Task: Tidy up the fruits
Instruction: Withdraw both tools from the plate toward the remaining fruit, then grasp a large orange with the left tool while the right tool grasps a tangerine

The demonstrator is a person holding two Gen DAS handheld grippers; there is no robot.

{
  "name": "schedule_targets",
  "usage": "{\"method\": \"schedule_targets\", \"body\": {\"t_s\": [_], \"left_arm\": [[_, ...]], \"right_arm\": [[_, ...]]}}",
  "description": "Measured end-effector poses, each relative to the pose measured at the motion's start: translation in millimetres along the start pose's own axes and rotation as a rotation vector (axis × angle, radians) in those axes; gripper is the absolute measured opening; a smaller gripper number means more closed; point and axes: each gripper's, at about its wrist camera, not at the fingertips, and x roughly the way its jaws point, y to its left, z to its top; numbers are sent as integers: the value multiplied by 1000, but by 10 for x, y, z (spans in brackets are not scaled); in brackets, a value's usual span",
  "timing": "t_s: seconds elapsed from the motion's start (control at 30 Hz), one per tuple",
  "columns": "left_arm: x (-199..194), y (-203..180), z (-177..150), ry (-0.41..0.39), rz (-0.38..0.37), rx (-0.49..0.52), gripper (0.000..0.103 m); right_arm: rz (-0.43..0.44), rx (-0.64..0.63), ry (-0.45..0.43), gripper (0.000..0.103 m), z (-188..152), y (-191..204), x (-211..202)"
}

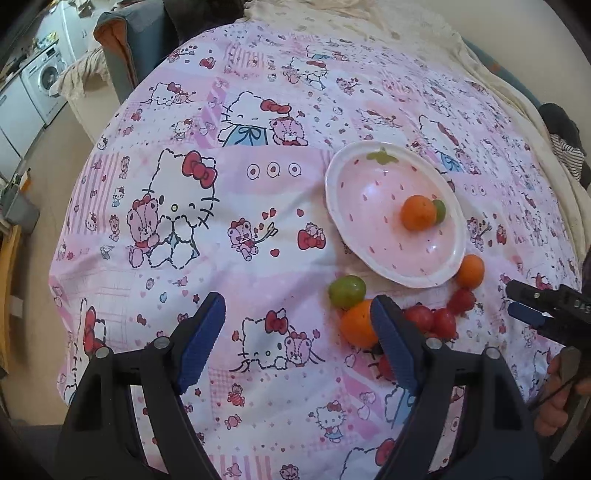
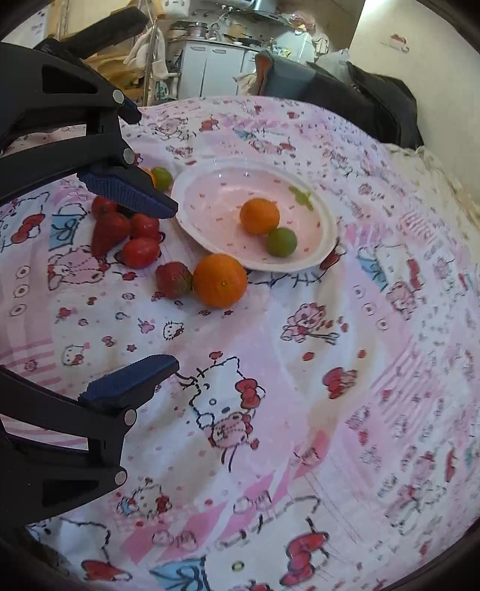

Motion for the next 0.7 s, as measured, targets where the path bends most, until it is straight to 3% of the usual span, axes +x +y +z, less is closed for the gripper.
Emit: {"method": "schedule_targets", "body": {"t_s": [0.17, 0.33, 0.4, 0.47, 0.53, 0.57, 0.7], "left_arm": [[91, -1, 9, 20, 4, -6, 78], [175, -5, -4, 47, 12, 7, 78], [210, 12, 1, 61, 1, -3, 78], [250, 18, 7, 71, 1, -7, 78], [295, 2, 0, 81, 7, -1, 78], [320, -12, -13, 89, 2, 1, 78], [438, -133, -75, 138, -31, 29, 78]], "right_arm": [[-96, -100, -12, 79, 86, 129, 232], [-244, -354, -9, 78, 150, 489, 517], [-277, -410, -3, 70, 127, 539, 597], [-279, -420, 4, 69, 125, 534, 623], [-242, -425, 7, 52, 132, 527, 599], [-263, -431, 2, 44, 133, 526, 583], [-216, -383, 7, 43, 129, 479, 465]]}}
